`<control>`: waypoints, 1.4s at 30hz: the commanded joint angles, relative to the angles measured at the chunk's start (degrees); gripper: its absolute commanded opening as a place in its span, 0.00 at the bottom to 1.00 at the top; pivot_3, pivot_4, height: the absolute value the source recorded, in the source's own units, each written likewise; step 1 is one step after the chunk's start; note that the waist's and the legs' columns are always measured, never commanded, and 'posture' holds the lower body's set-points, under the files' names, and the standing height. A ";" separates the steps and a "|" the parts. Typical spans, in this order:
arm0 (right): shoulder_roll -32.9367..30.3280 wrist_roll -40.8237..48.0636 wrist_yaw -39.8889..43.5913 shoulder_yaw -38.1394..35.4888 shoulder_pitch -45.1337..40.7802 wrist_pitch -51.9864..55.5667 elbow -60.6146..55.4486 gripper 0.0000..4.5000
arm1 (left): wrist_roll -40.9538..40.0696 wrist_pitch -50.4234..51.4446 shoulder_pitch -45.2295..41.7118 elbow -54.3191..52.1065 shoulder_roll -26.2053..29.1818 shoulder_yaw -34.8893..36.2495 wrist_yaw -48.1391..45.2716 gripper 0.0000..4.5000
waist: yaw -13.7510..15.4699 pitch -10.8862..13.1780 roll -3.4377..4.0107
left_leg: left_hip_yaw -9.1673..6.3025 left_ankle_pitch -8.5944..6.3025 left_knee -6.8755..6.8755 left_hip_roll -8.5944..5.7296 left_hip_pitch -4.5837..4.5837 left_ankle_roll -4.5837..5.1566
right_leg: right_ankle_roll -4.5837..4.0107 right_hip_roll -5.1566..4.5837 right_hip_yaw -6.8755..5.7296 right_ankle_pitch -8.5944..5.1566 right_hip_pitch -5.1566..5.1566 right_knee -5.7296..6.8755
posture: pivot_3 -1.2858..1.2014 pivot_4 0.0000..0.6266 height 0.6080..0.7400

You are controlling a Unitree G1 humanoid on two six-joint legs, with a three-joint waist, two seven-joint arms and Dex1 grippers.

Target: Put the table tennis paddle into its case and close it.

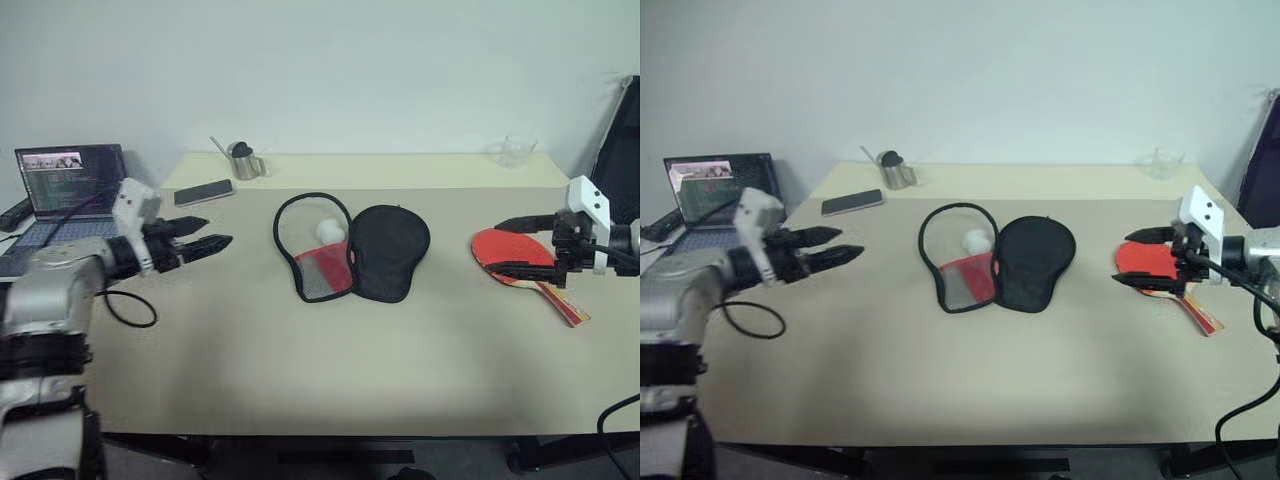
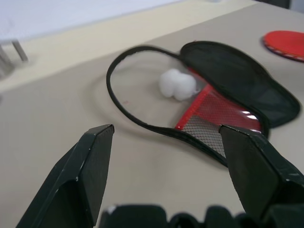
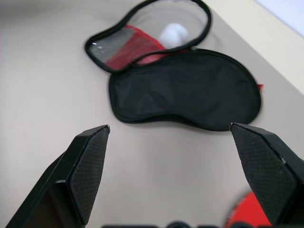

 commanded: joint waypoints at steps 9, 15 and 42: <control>-2.34 3.13 -3.66 -3.75 3.74 3.70 -7.08 0.99 | 11.84 0.82 -10.05 12.83 -12.22 -7.14 17.56 0.86 | 0.17 0.14 -0.25 | -0.01 0.00 0.03 -0.03 -0.02 -0.01 | 0.04 -0.02 0.02 0.02 -0.01 -0.01 | 0.52 0.24 1.00; -3.18 3.79 -4.43 -4.26 4.92 4.73 -8.82 0.99 | 10.87 6.50 -9.20 8.01 -17.68 -7.10 19.82 0.86 | 0.58 0.16 -0.28 | 0.00 0.00 0.04 -0.03 -0.03 -0.01 | 0.05 -0.03 0.01 0.03 -0.01 -0.02 | 0.52 0.24 1.00; -3.63 2.42 -3.88 -1.31 1.55 3.59 -6.00 0.99 | 8.90 10.50 -17.71 21.54 -26.78 -1.72 26.58 0.86 | 1.09 0.22 -0.41 | 0.01 0.01 0.07 -0.07 -0.02 -0.03 | 0.10 -0.07 0.01 0.06 0.03 -0.07 | 0.52 0.24 1.00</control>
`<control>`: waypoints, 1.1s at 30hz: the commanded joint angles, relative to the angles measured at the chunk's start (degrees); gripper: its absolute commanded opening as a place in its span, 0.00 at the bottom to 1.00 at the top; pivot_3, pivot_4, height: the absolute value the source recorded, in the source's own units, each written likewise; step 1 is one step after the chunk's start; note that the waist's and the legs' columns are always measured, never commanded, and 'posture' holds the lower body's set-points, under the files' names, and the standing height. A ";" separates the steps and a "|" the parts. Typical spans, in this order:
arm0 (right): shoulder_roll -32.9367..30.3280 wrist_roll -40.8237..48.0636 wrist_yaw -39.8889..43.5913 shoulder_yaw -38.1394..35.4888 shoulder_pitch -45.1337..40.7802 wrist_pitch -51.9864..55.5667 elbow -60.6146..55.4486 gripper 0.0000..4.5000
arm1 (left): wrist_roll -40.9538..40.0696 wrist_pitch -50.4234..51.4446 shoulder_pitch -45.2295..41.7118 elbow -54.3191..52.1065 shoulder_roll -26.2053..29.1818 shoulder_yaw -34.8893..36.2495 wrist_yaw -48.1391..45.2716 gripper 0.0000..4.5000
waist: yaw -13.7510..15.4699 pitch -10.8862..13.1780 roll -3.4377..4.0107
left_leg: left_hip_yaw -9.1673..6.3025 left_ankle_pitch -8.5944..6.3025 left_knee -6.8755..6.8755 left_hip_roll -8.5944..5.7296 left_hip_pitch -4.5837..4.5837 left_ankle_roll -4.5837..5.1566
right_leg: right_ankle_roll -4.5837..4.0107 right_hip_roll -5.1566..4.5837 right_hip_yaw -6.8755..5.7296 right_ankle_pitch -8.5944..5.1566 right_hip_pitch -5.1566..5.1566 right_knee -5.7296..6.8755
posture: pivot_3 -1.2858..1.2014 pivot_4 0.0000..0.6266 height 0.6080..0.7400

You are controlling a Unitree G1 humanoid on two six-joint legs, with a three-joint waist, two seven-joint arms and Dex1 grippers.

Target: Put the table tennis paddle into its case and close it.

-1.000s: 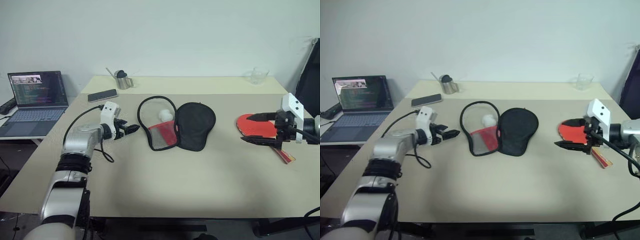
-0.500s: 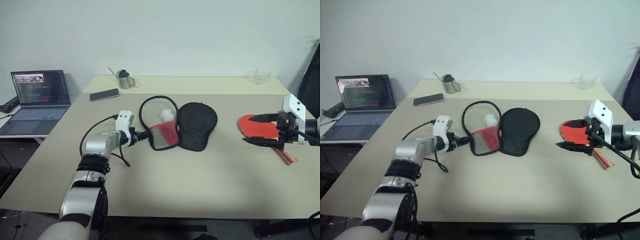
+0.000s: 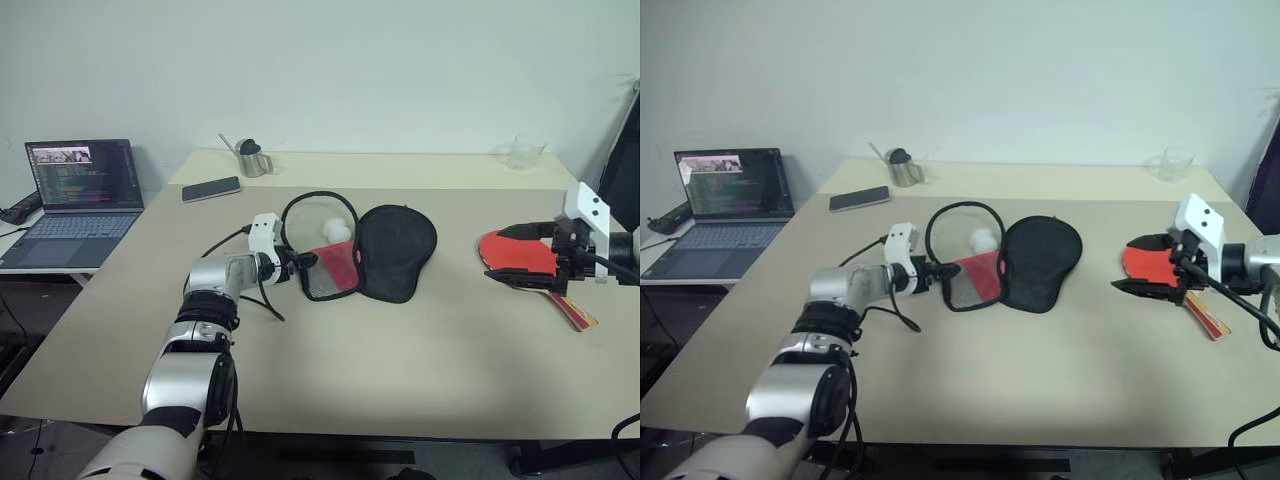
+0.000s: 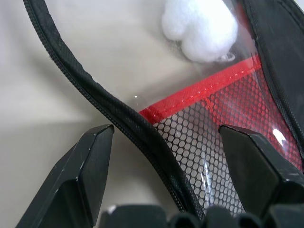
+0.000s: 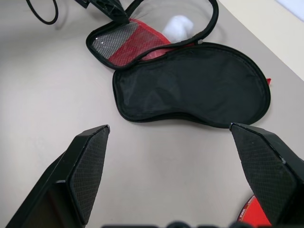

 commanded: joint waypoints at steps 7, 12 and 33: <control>-0.75 0.33 -0.13 -0.65 -1.75 -1.09 -0.23 0.99 | -0.74 -1.95 -2.58 1.58 -1.78 1.03 -0.65 0.86 | 0.03 0.01 -0.01 | 0.00 0.00 0.00 0.00 0.00 0.00 | 0.00 0.00 -0.01 0.00 0.00 0.00 | 0.52 0.24 1.00; -0.70 0.31 -0.64 -0.97 -1.31 -1.29 -0.20 1.00 | -0.18 -3.45 -2.81 2.92 -2.45 0.85 0.14 0.58 | 0.02 0.00 -0.01 | 0.01 0.00 0.00 0.00 0.00 0.00 | 0.01 0.00 0.00 0.00 0.00 0.01 | 0.52 0.24 1.00; -0.61 0.64 -1.25 -1.32 -0.07 -1.48 -1.22 1.00 | -0.49 -5.49 -3.04 -0.59 -10.09 3.22 11.72 0.01 | 0.56 0.02 -0.03 | 0.01 0.00 0.03 -0.04 0.00 0.00 | 0.04 -0.03 0.01 0.02 0.01 0.00 | 0.52 0.24 1.00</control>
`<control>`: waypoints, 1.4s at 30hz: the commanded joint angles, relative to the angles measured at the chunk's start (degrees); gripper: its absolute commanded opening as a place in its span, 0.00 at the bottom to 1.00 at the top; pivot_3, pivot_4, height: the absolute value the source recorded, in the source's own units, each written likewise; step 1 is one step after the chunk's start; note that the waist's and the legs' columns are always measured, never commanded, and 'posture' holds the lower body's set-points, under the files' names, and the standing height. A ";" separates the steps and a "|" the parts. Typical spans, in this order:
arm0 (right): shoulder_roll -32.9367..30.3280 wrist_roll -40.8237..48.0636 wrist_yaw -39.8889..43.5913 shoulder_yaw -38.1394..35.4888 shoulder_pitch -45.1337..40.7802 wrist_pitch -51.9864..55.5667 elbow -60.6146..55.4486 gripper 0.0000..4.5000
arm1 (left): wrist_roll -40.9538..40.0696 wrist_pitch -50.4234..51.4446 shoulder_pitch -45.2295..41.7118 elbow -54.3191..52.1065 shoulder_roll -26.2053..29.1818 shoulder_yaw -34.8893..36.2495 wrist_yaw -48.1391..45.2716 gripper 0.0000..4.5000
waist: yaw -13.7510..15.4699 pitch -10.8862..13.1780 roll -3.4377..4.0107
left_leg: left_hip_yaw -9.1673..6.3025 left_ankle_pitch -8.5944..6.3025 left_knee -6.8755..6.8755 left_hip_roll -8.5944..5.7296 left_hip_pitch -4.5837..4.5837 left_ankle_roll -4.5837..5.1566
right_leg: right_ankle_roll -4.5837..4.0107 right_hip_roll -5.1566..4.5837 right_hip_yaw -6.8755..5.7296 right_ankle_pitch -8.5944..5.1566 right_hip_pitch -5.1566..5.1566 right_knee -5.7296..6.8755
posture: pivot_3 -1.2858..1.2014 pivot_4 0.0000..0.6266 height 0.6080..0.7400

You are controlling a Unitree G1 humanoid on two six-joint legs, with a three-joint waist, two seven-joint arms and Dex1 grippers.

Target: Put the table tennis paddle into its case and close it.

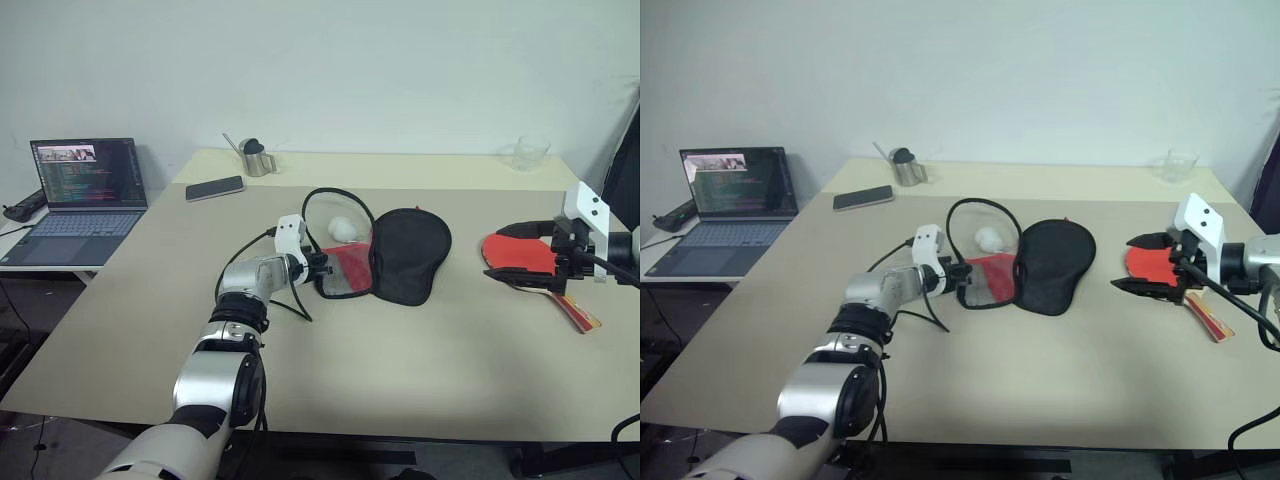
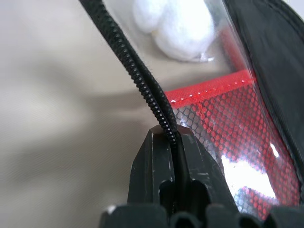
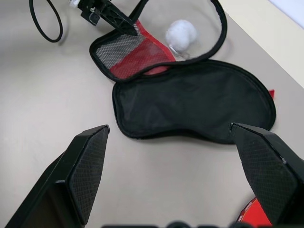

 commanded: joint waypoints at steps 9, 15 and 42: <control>-0.80 0.86 -0.74 -1.69 0.40 -0.59 -1.88 1.00 | 0.40 -4.85 -0.36 -6.27 -4.44 2.49 12.90 0.01 | 0.14 0.01 -0.02 | 0.05 0.00 0.01 0.00 0.01 0.00 | 0.03 0.00 0.04 0.02 0.00 0.00 | 0.52 0.24 1.00; -0.59 0.79 -0.77 -1.08 -0.20 -0.71 -1.59 1.00 | 1.32 -6.76 0.68 -8.12 -4.88 2.90 17.49 0.01 | 0.19 0.02 -0.03 | 0.07 0.00 0.01 0.00 0.01 -0.01 | 0.05 0.00 0.05 0.03 0.00 -0.01 | 0.52 0.24 1.00; -1.14 0.49 0.74 0.38 -1.13 -0.24 -1.00 1.00 | -0.31 -0.89 3.10 -15.13 -14.65 2.46 23.13 0.01 | 0.89 0.03 -0.05 | 0.11 0.00 0.03 -0.02 0.01 -0.01 | 0.11 -0.01 0.07 0.06 0.04 -0.06 | 0.52 0.24 1.00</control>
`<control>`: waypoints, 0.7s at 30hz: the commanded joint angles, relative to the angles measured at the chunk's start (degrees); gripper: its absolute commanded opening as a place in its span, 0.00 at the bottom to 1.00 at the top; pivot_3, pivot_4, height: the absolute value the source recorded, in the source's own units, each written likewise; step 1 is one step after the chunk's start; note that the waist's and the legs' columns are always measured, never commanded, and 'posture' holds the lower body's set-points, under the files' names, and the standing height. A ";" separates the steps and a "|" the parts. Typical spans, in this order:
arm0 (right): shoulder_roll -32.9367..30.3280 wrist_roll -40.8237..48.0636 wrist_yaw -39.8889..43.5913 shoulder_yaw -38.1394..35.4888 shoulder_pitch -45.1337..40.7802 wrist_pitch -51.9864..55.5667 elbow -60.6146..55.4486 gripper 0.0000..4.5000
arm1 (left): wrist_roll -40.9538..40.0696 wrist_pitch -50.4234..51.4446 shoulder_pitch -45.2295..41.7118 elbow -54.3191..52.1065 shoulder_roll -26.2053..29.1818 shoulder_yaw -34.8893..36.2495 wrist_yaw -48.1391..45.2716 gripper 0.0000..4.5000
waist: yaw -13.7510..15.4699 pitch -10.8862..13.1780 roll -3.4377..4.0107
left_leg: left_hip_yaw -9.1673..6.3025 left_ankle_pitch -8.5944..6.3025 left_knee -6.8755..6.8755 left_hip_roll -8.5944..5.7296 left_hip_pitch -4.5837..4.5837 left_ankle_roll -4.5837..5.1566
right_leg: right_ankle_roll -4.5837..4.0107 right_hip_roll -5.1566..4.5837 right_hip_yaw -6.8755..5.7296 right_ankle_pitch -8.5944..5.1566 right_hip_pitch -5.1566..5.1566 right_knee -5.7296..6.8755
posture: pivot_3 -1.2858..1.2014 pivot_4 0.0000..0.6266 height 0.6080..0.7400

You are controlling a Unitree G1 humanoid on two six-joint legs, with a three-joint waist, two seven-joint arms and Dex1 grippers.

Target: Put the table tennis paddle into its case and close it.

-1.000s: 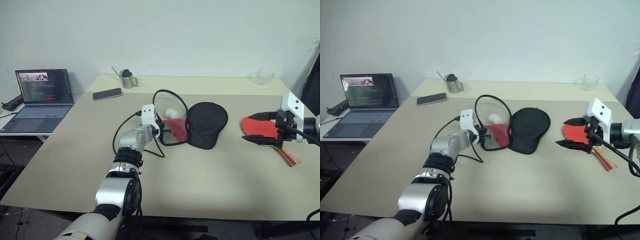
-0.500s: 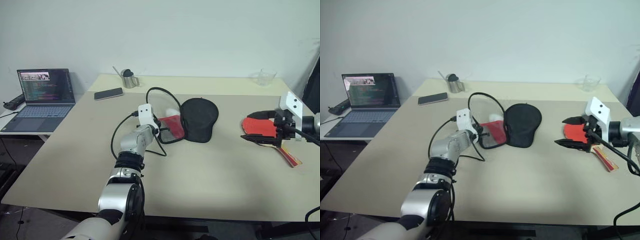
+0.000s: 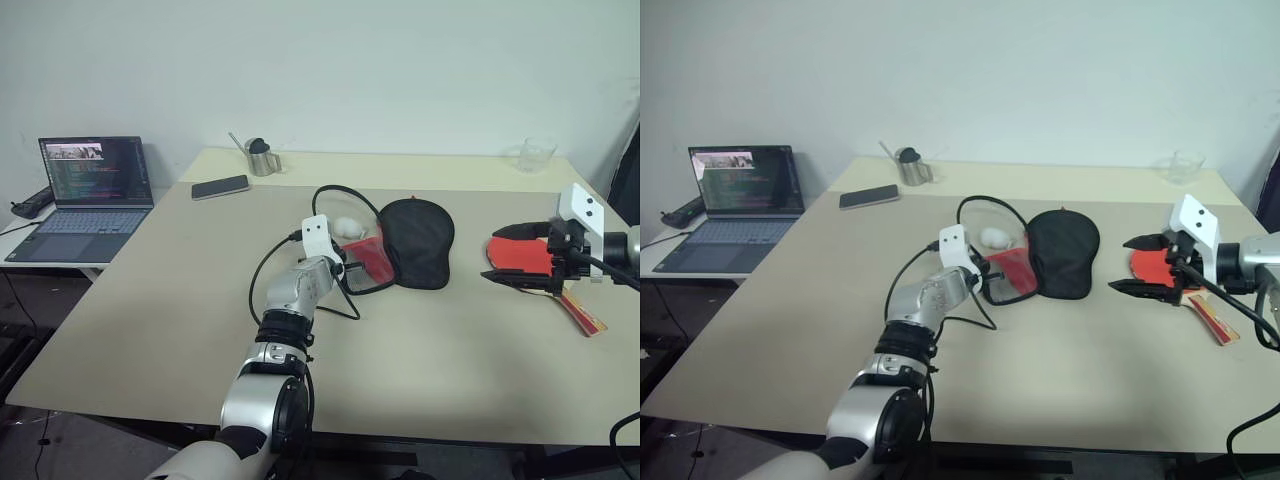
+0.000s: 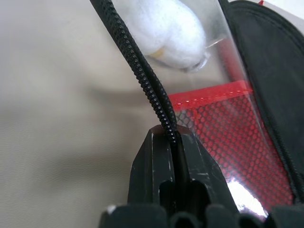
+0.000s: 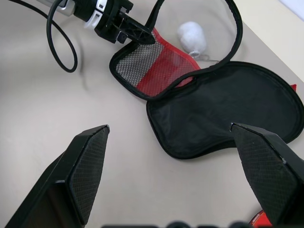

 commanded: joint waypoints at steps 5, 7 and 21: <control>-0.74 0.28 -0.23 -0.79 -0.24 -0.15 -1.51 1.00 | 0.27 1.86 -0.23 -3.74 0.29 -2.20 -1.12 0.06 | 0.00 0.00 0.00 | 0.00 0.00 0.00 0.00 0.00 0.00 | 0.00 0.00 0.00 0.00 0.00 0.00 | 0.52 0.24 1.00; -0.70 0.27 -0.44 -0.89 0.01 -0.12 -1.62 1.00 | 0.24 2.17 -0.09 -3.97 0.73 -2.12 -1.10 0.16 | 0.00 0.00 0.00 | 0.00 0.00 0.00 0.00 0.00 0.00 | 0.00 0.00 0.00 0.00 0.00 0.00 | 0.52 0.24 1.00; 0.17 -11.36 -21.97 -0.54 -2.04 5.83 8.57 1.00 | 0.02 7.81 2.21 -14.62 17.68 -7.16 -16.78 1.00 | -0.24 0.00 0.00 | 0.05 0.01 0.00 0.01 0.02 -0.01 | 0.00 0.00 0.09 0.01 -0.02 0.03 | 0.52 0.24 1.00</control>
